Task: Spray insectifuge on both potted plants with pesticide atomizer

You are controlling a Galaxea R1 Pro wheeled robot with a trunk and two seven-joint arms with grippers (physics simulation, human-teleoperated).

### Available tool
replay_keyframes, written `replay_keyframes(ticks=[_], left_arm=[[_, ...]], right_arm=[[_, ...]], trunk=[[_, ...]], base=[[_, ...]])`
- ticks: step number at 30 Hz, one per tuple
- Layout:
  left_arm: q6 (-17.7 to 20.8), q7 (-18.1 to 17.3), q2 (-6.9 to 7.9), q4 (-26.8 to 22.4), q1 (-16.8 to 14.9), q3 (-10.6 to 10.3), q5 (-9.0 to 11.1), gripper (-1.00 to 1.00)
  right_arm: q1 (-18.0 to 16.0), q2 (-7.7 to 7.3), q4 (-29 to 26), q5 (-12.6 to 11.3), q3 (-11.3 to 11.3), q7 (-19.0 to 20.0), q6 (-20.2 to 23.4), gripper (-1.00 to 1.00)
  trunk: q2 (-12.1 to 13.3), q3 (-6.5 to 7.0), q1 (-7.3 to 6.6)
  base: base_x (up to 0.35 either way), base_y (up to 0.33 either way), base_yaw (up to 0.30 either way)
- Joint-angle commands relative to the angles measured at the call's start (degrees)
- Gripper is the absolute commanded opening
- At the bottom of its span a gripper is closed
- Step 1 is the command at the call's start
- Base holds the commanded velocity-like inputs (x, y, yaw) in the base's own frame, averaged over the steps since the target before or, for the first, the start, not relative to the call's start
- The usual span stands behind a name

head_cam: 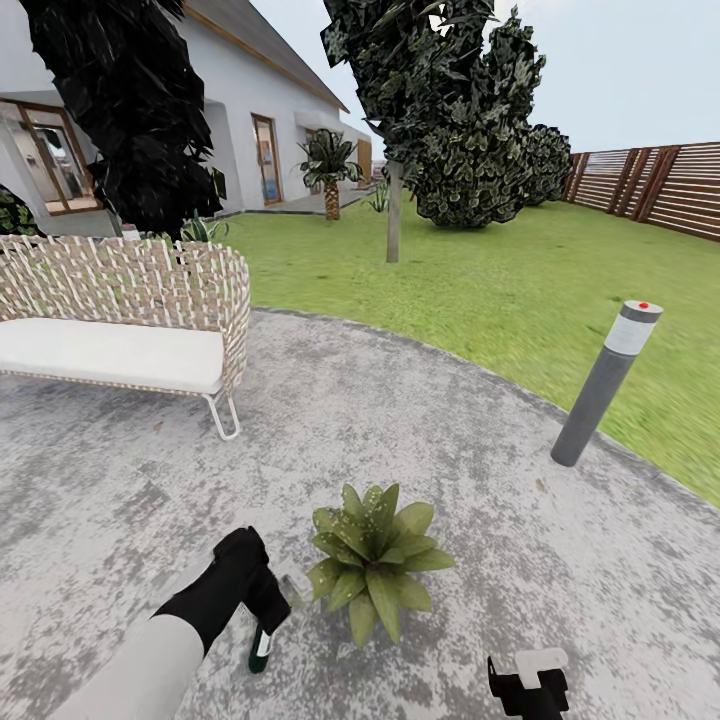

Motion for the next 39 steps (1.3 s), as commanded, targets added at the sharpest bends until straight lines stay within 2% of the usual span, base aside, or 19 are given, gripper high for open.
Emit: replay_keyframes(ticks=[1, 3, 4, 6, 7, 10, 13, 17, 23, 25, 26, 30, 33, 39], left_arm=[[0.2, -0.4, 0.14, -0.1, 0.1, 0.0, -0.6, -1.0], [0.0, -0.3, 1.06, 0.3, 0.4, 0.1, -0.7, -1.0], [-0.1, -0.3, 3.19, 0.7, 0.5, 0.1, -0.8, -1.0], [-0.1, -0.4, 6.22, 0.9, 0.9, 0.1, -0.4, -1.0], [-0.1, -0.4, 6.84, 1.3, 1.0, 0.1, -0.4, -1.0], [-0.2, -0.3, 7.38, 3.3, 1.7, 0.0, -0.7, -1.0], [-0.3, -0.2, 7.12, 3.8, 1.9, -0.1, -0.4, -1.0], [-0.3, 0.8, 5.66, 3.8, 1.8, -0.1, -0.1, -1.0], [-0.2, 1.0, 4.76, 2.8, 1.8, 0.1, 0.0, -1.0], [-1.4, 1.0, 5.0, 3.4, 1.9, 0.1, 0.0, -1.0], [-3.3, 1.0, 5.46, 3.7, 2.2, 0.2, 0.0, -1.0], [-5.9, 1.1, 6.7, 3.7, 4.6, 1.7, 0.0, -1.0], [-6.1, 1.4, 6.51, 3.5, 4.9, 2.1, 0.1, -1.0], [-5.9, 3.3, 2.08, 2.3, 4.4, 1.9, 0.6, -1.0]], right_arm=[[0.0, 0.01, 0.1, 0.6, -0.3, -0.2, -0.2, 1.0], [0.0, 0.01, 0.1, 0.6, -0.3, -0.2, -0.2, 1.0], [0.0, 0.01, 0.1, 0.6, -0.3, -0.2, -0.2, 1.0], [0.0, 0.01, 0.1, 0.6, -0.3, -0.2, -0.2, 1.0], [0.0, 0.01, 0.1, 0.6, -0.3, -0.2, -0.2, 1.0], [0.0, 0.01, 0.1, 0.6, -0.3, -0.2, -0.2, 1.0], [0.0, 0.01, 0.1, 0.6, -0.3, -0.2, -0.2, 1.0], [0.0, 0.01, 0.1, 0.6, -0.3, -0.2, -0.2, 1.0], [0.0, 0.01, 0.1, 0.6, -0.3, -0.2, -0.2, 1.0], [0.0, 0.01, 0.1, 0.6, -0.3, -0.2, -0.2, 1.0], [0.0, 0.01, 0.1, 0.6, -0.3, -0.2, -0.2, 1.0], [0.0, 0.01, 0.1, 0.6, -0.3, -0.2, -0.2, 1.0], [0.0, 0.01, 0.1, 0.6, -0.3, -0.2, -0.2, 1.0], [0.0, 0.01, 0.1, 0.6, -0.3, -0.2, -0.2, 1.0]], trunk=[[0.0, -0.05, -0.01], [0.0, -0.05, -0.01], [0.0, -0.05, -0.01], [0.0, -0.05, -0.01], [0.0, -0.05, -0.01], [0.0, -0.05, -0.01], [0.0, -0.05, -0.01], [0.0, -0.05, -0.01], [0.0, -0.05, -0.01], [0.0, -0.05, -0.01], [0.0, -0.05, -0.01], [0.0, -0.05, -0.01], [0.0, -0.05, -0.01], [0.0, -0.05, -0.01]], base=[[0.0, 0.0, 0.0], [0.0, 0.0, 0.0], [0.0, 0.0, 0.0], [0.0, 0.0, 0.0], [0.0, 0.0, 0.0], [0.0, 0.0, 0.0], [0.003, 0.0, 0.0], [0.24, 0.0, 0.0], [0.097, 0.0, 0.0], [0.003, 0.0, 0.0], [0.0, 0.0, 0.0], [0.0, 0.0, 0.0], [0.0, 0.0, 0.0], [0.0, 0.0, 0.0]])
